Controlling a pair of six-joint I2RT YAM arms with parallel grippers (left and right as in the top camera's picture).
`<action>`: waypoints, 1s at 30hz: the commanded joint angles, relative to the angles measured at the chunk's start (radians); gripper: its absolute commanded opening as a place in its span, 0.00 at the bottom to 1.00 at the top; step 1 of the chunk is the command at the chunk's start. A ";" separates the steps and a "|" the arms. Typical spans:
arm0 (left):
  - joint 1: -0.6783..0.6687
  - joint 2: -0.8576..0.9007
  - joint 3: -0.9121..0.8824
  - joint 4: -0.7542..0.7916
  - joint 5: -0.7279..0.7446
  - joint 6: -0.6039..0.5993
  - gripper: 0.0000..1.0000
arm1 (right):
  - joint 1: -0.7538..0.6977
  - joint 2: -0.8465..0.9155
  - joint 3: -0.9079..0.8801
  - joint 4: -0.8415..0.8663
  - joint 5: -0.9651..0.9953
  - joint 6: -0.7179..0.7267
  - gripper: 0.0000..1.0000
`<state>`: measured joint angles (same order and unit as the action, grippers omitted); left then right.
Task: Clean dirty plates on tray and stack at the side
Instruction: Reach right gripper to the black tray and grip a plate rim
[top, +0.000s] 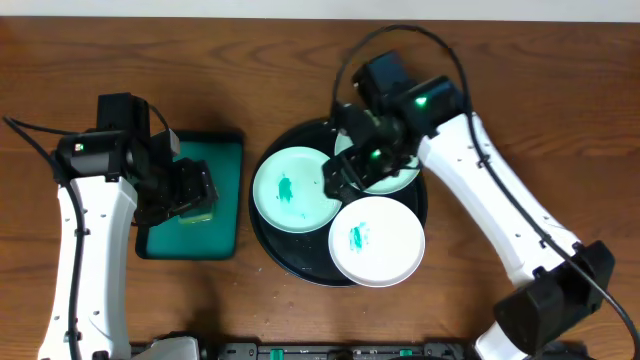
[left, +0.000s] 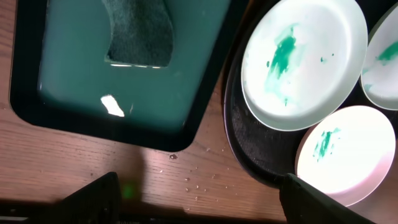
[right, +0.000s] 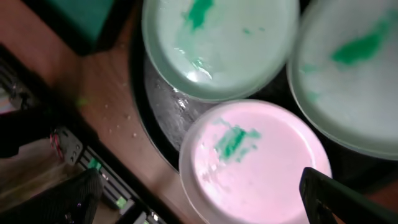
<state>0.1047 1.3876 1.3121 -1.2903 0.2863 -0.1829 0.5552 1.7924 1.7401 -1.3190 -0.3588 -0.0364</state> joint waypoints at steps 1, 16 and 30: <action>0.005 -0.002 0.017 -0.003 0.001 0.005 0.82 | 0.040 0.009 0.024 0.053 -0.009 0.006 0.99; 0.005 -0.002 0.017 -0.003 0.001 0.005 0.82 | 0.106 0.087 -0.196 0.274 0.251 0.537 0.89; 0.005 -0.002 0.017 -0.004 0.001 0.005 0.82 | 0.099 0.124 -0.438 0.610 0.174 0.721 0.61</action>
<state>0.1047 1.3876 1.3121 -1.2900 0.2859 -0.1829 0.6464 1.9198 1.3296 -0.7456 -0.1768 0.6220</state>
